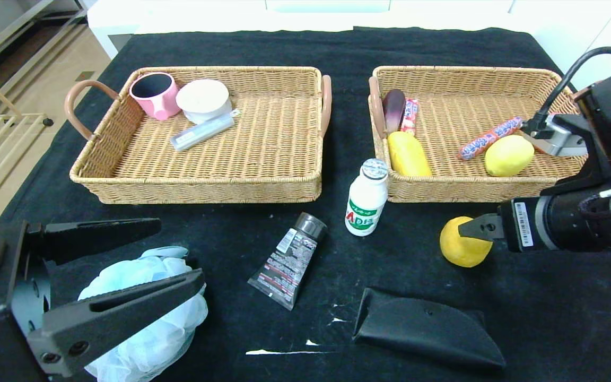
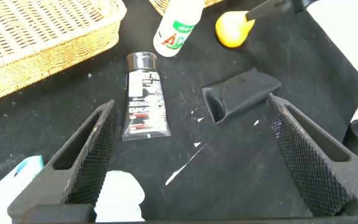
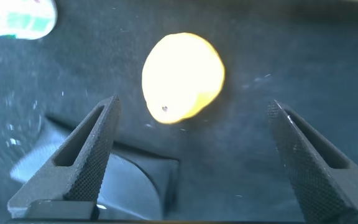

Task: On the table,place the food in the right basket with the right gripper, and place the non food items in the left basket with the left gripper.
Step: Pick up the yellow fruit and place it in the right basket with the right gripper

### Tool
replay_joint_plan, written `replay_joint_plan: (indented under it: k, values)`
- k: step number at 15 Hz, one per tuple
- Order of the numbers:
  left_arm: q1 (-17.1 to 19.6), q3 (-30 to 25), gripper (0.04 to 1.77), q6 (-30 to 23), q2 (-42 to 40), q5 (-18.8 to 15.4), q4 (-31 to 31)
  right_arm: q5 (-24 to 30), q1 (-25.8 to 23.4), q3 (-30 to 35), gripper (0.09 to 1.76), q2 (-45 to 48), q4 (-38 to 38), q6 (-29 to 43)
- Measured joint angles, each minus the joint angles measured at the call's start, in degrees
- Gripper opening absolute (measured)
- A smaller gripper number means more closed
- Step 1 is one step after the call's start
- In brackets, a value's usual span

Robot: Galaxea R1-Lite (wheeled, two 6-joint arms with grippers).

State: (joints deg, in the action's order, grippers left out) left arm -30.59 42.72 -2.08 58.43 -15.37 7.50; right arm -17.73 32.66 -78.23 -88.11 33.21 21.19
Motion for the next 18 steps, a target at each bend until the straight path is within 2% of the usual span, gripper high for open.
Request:
replay_joint_plan:
  k: [2,5,16,18]
  values:
    - [0.05,0.00,1.72,0.00,-0.02,0.00,0.05,-0.44,0.22,-0.29,1.70,-2.12,-1.05,1.77]
    - [0.09,0.00,1.72,0.00,-0.17,-0.06,0.10,-3.99,0.27,-0.33,1.71,-4.94,-3.77,2.88]
    - [0.09,0.17,1.72,0.00,-0.68,-0.11,0.16,-4.13,0.38,-0.02,1.71,-9.48,-4.35,4.99]
    - [0.05,0.17,1.72,0.00,-0.69,-0.09,0.16,-4.13,0.39,-0.05,1.39,-9.90,-4.30,5.24]
